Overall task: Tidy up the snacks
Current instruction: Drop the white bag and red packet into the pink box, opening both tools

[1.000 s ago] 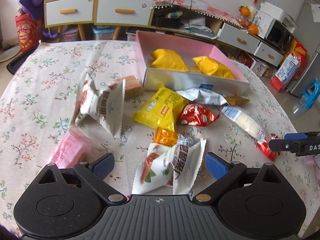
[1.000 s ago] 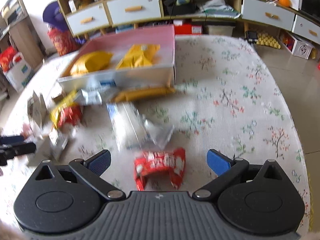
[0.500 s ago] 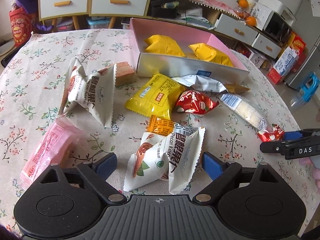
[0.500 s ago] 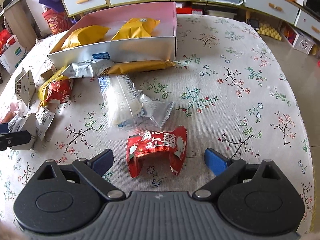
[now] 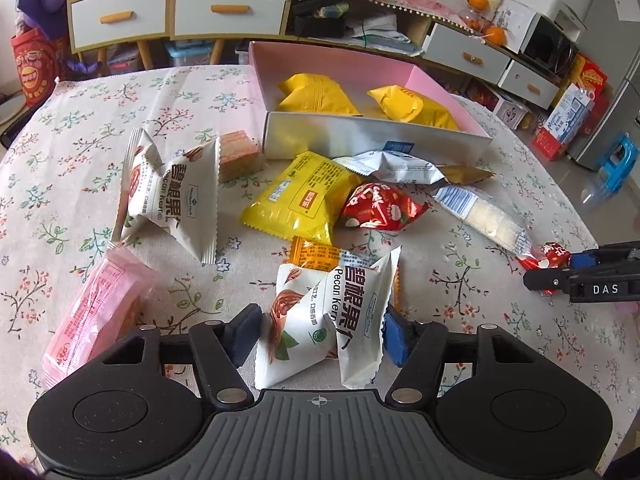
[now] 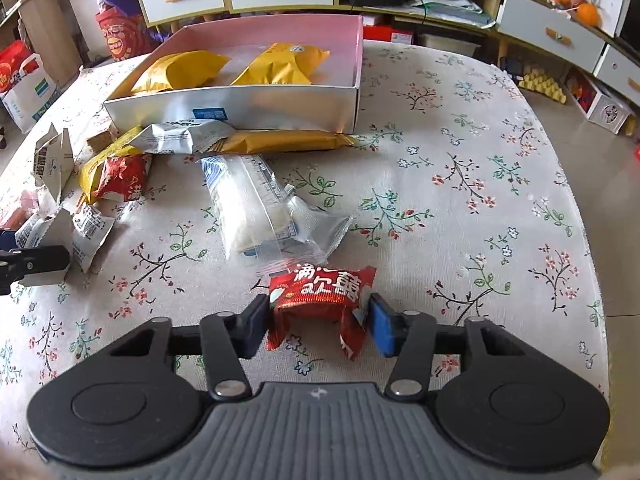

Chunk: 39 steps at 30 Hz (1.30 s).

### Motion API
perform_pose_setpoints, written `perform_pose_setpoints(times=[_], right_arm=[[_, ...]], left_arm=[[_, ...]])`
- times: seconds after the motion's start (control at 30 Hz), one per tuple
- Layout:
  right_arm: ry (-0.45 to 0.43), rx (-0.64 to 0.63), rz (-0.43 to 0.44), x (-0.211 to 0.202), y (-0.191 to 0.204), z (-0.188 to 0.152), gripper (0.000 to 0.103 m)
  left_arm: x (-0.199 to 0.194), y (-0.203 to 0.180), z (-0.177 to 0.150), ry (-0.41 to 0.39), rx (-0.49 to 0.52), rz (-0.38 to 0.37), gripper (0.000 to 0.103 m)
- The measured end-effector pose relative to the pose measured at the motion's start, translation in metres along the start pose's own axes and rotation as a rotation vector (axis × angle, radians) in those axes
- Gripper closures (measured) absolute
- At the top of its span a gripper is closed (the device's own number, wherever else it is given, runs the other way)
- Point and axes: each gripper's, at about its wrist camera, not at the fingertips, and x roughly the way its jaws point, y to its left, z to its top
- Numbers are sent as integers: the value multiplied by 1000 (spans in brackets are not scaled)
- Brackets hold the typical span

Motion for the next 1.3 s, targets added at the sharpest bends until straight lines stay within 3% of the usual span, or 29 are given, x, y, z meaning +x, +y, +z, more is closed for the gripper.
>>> perform_pose_setpoints(times=[0.3,0.57,0.9,1.3], right_arm=[[9,-6,34,-7,2,2,61],[5,-14,128,-23,6,2,61],[-40,-23,192,-43,20,11,61],[-100,81,213,-40,22,42,61]], left_arm=[[-6,-6,5,-2,18,-13,43],[-13,-11,9,-1,25,-18,43],[-30,-25,24,-54,32,-49,43],[-24,-28,47,-102,-18,-56,43]])
